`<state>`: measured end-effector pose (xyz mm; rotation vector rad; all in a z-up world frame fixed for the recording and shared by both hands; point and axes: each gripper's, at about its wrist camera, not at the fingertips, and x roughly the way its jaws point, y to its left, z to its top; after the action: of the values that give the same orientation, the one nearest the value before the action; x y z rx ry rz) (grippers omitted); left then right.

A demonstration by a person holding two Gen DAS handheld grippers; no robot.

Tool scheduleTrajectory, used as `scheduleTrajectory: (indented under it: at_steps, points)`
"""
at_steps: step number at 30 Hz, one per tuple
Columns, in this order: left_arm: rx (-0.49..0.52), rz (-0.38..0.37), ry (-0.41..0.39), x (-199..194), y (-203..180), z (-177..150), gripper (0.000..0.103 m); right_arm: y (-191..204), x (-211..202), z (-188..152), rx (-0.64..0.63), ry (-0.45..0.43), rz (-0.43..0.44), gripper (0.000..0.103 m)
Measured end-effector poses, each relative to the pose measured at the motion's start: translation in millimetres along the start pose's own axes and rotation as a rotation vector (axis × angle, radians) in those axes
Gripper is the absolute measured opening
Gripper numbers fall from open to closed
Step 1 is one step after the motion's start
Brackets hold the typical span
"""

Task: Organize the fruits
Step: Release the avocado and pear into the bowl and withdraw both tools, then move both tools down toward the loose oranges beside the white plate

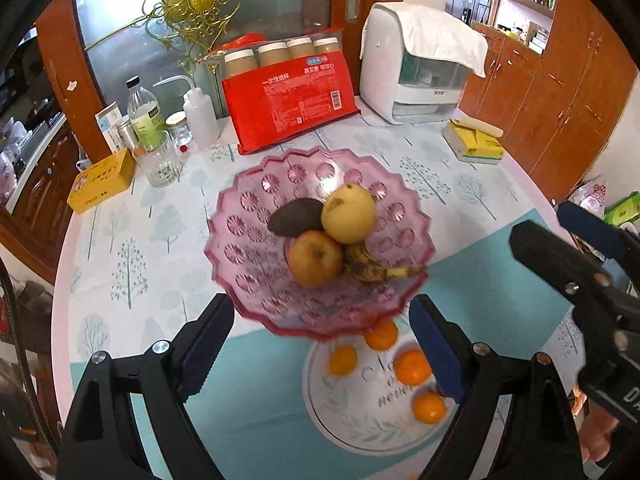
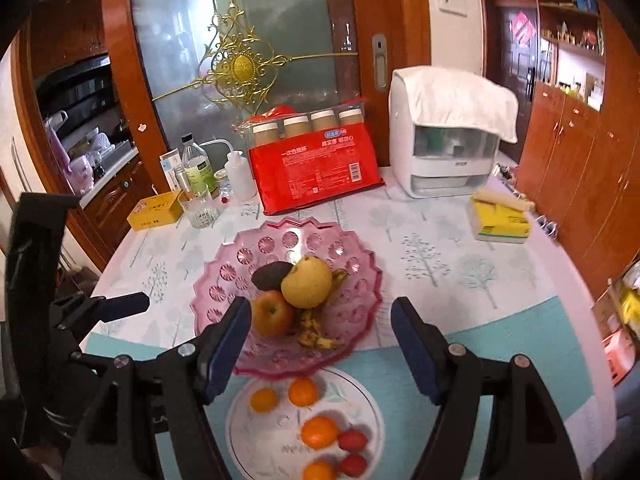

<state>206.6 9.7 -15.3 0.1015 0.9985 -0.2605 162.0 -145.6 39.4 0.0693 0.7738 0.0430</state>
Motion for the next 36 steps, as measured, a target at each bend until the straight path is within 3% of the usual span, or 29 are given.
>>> scheduleTrajectory:
  at_steps: [14, 25, 36]
  points:
    - [-0.053, 0.042, 0.034, -22.0, -51.0, -58.9, 0.088, -41.7, -42.6, -52.8, -0.027, 0.006, 0.103, 0.073]
    - [-0.109, 0.072, 0.067, -21.1, -75.0, -98.7, 0.088, -64.2, -50.3, -92.3, -0.079, 0.034, 0.078, 0.073]
    - [-0.139, 0.082, 0.116, -11.6, -81.0, -133.7, 0.088, -60.2, -55.4, -125.2, -0.167, 0.021, 0.096, 0.073]
